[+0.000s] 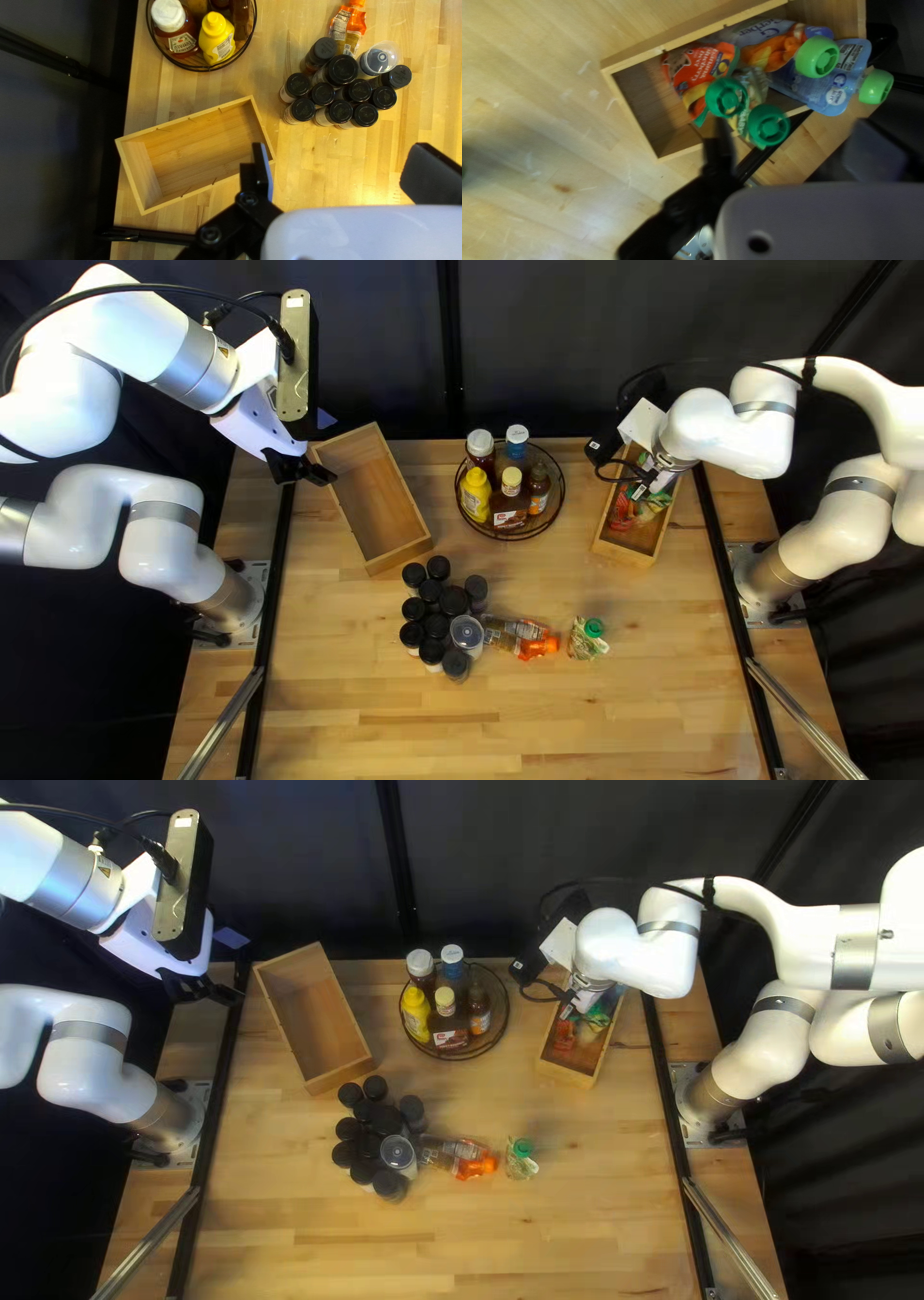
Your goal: Separate condiments, baby food and spices and place it in 3 different racks/containers
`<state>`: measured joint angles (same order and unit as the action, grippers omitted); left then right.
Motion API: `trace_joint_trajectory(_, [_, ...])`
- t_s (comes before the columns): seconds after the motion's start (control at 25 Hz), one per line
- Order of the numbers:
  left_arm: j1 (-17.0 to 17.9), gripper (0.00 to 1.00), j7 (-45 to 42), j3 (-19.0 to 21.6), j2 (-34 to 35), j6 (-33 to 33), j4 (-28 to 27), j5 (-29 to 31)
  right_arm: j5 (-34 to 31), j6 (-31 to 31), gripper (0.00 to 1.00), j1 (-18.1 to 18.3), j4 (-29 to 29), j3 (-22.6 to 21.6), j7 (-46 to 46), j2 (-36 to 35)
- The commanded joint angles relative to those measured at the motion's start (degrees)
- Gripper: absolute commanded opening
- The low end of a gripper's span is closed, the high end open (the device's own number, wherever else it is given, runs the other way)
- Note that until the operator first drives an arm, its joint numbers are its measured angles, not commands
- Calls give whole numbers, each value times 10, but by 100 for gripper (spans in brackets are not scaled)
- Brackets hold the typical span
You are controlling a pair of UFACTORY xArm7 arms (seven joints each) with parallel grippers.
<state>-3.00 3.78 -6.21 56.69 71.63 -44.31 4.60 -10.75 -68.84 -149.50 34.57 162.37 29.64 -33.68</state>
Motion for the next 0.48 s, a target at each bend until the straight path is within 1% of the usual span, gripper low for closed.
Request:
trace_joint_trajectory(0.04, [0, 100, 0, 0, 0, 0, 0, 0, 39, -21, 100, -37, 44, -22, 0, 3])
trace_joint_trajectory(0.2, [0, 100, 0, 0, 0, 0, 0, 0, 73, -18, 100, -66, 82, -53, 13, 33])
trace_joint_trajectory(0.28, [0, 100, 0, 0, 0, 0, 0, 0, 87, -12, 100, -79, 106, -75, 27, 60])
trace_joint_trajectory(0.36, [0, 100, 0, 0, 0, 0, 0, 0, 96, -1, 100, -89, 137, -102, 46, 103])
trace_joint_trajectory(0.48, [0, 100, 0, 0, 0, 0, 0, 0, 97, 4, 100, -97, 168, -128, 64, 143])
